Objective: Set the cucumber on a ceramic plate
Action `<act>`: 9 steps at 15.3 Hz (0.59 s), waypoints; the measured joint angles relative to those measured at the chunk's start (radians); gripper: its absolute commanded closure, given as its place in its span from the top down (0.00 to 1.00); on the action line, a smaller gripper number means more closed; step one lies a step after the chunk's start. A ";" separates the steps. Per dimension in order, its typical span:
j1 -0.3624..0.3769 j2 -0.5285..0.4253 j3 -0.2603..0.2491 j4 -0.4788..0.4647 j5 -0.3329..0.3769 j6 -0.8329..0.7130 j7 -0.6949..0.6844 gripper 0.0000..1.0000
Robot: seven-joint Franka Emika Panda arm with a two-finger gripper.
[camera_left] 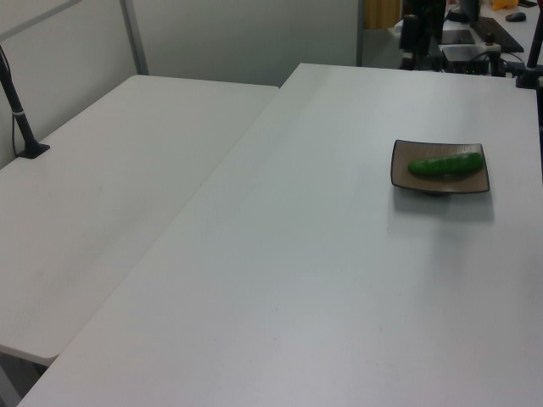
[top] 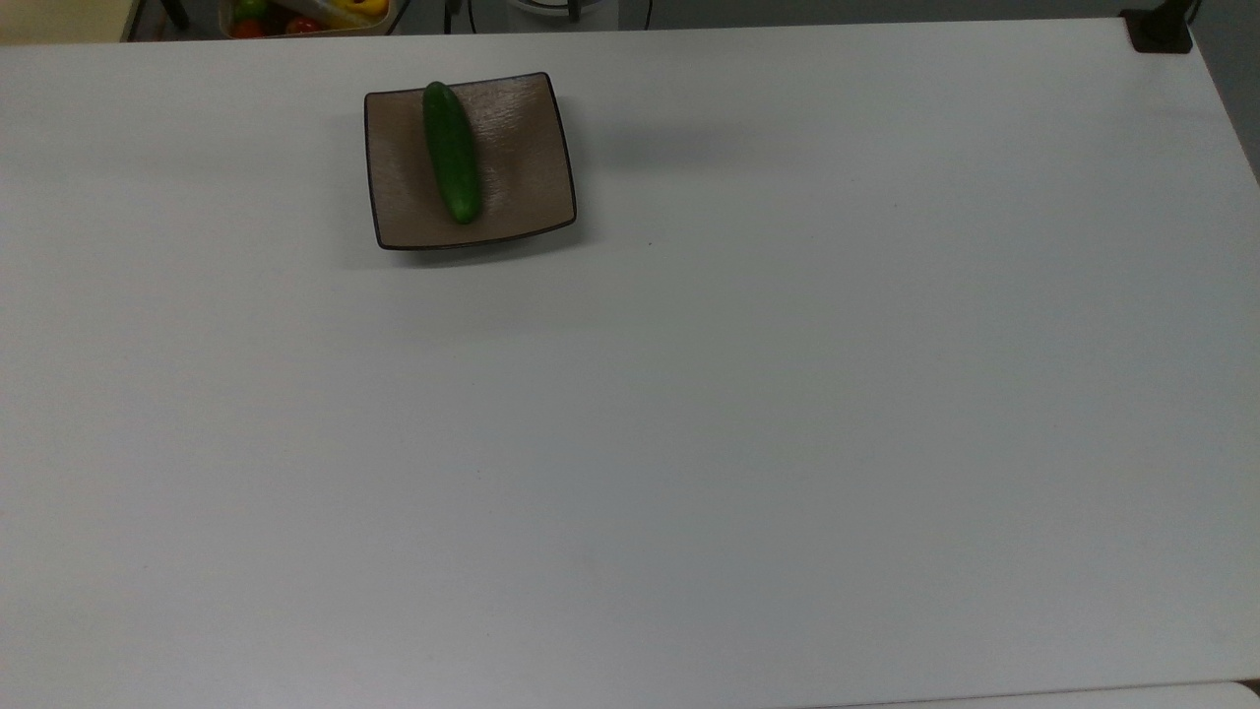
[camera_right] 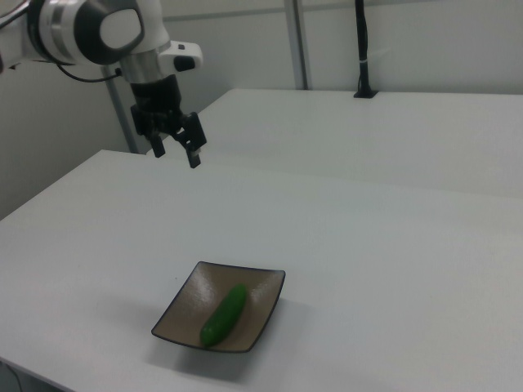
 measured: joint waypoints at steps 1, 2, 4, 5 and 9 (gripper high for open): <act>0.001 0.015 0.000 0.011 0.000 0.021 -0.024 1.00; 0.004 0.026 -0.001 0.016 0.000 0.050 -0.046 1.00; 0.011 0.037 -0.007 0.020 0.000 0.095 -0.075 1.00; 0.011 0.041 -0.009 0.020 0.000 0.108 -0.084 1.00; 0.012 0.047 -0.013 0.020 0.000 0.113 -0.090 1.00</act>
